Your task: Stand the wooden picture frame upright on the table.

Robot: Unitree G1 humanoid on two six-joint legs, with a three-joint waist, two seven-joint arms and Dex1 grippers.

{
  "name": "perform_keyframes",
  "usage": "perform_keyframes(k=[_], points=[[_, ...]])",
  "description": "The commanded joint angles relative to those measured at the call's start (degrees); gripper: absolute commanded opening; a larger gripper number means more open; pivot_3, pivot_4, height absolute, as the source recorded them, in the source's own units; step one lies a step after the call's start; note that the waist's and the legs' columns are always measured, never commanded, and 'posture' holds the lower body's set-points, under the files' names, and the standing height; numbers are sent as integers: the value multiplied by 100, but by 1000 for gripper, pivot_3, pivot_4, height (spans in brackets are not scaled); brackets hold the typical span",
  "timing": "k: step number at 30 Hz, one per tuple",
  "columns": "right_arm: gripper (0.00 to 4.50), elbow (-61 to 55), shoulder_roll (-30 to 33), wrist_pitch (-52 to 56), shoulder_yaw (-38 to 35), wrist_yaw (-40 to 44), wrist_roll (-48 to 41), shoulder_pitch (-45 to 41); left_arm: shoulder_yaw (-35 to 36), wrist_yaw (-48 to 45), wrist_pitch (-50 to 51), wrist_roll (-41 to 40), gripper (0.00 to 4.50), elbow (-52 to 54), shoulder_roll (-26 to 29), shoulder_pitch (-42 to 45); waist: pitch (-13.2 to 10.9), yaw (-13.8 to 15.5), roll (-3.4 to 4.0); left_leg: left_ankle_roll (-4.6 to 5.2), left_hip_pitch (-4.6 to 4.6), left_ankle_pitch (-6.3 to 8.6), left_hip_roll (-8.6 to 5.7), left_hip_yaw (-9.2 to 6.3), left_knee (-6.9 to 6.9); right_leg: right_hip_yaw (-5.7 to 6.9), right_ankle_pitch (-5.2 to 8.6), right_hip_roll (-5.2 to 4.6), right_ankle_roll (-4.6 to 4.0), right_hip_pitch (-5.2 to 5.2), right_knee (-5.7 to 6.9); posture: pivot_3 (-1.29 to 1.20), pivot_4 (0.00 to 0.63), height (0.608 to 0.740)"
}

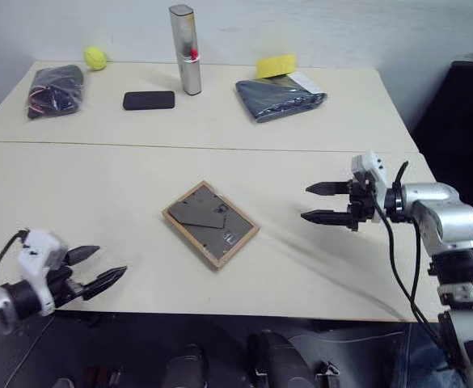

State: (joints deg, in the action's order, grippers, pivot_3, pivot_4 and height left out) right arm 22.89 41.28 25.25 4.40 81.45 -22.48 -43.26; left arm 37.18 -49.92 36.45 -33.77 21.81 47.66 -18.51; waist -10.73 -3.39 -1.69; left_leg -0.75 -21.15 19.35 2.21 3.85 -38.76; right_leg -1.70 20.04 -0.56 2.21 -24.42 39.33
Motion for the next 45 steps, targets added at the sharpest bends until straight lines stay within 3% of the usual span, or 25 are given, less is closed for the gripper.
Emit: perform_keyframes(k=[1,8,12,14,17,25,27,33,40,41,45], points=[[4473,306,-91,-244,87,243,142,-215,218,-115,-31,-79,4500,72,131,17,-1,31,5,0,-2,0,0,-3,2,3,1,-2,-1,0,-3,0,150,740],[4473,353,-345,-487,149,66,375,-288,-91,-81,30,-9,4500,159,218,234,-2,15,7,3,-11,2,-3,-5,23,7,-1,-5,3,0,-25,0,150,740],[4299,579,-698,-950,274,-483,815,-451,-974,-174,-354,484,4500,-197,452,753,-3,-13,7,-1,-8,-1,-3,-5,27,7,-1,-4,2,-2,-23,0,150,740],[3874,749,-917,-1174,364,-706,1042,-539,-1553,-223,-680,888,4104,-597,566,1194,-3,-23,7,-4,-2,-7,-6,-4,26,5,-2,-4,1,-2,-14,0,150,740],[2872,1013,-1269,-1628,580,-1048,1434,-662,-2465,-459,-1146,1412,3311,-1231,648,2048,-3,-34,7,-11,1,-14,-7,-3,27,5,-4,-2,-2,-4,-1,0,150,740],[188,957,-1767,-2258,1107,-1202,1986,-563,-3671,-783,-1585,2004,886,-2446,262,3722,-3,-93,7,-34,-20,-28,-6,2,19,5,-4,-2,0,-15,-1,0,150,740],[0,746,-1799,-2224,1173,-1206,2023,-443,-3811,-798,-1624,2075,267,-2686,102,4012,-3,-112,7,-32,-22,-27,-5,2,10,5,-5,-2,2,-15,15,0,150,740],[0,-920,-1657,-1298,1193,-849,1597,227,-4007,-672,-1683,2140,267,-3611,-637,5030,-3,-62,6,-32,-25,-26,-2,-5,-28,11,-5,0,2,-14,21,0,150,740],[0,-1495,-1514,-855,1113,-975,1491,468,-3718,-709,-1359,1959,267,-4189,-788,5339,-2,-118,6,-34,-23,-27,-3,-3,-33,8,-6,2,3,-16,31,0,150,740],[0,-1478,-1486,-882,1115,-1014,1520,471,-3674,-763,-1119,1870,267,-4198,-745,5339,-2,-117,6,-34,-23,-27,-3,-4,-33,8,-6,1,3,-16,31,0,150,740],[0,-1193,-1362,-1217,1189,-1114,1730,346,-3712,-1463,1159,1214,1122,-4012,-154,5231,-2,-140,4,-34,-23,-27,-3,-5,-32,8,-6,2,3,-16,31,0,150,740]])
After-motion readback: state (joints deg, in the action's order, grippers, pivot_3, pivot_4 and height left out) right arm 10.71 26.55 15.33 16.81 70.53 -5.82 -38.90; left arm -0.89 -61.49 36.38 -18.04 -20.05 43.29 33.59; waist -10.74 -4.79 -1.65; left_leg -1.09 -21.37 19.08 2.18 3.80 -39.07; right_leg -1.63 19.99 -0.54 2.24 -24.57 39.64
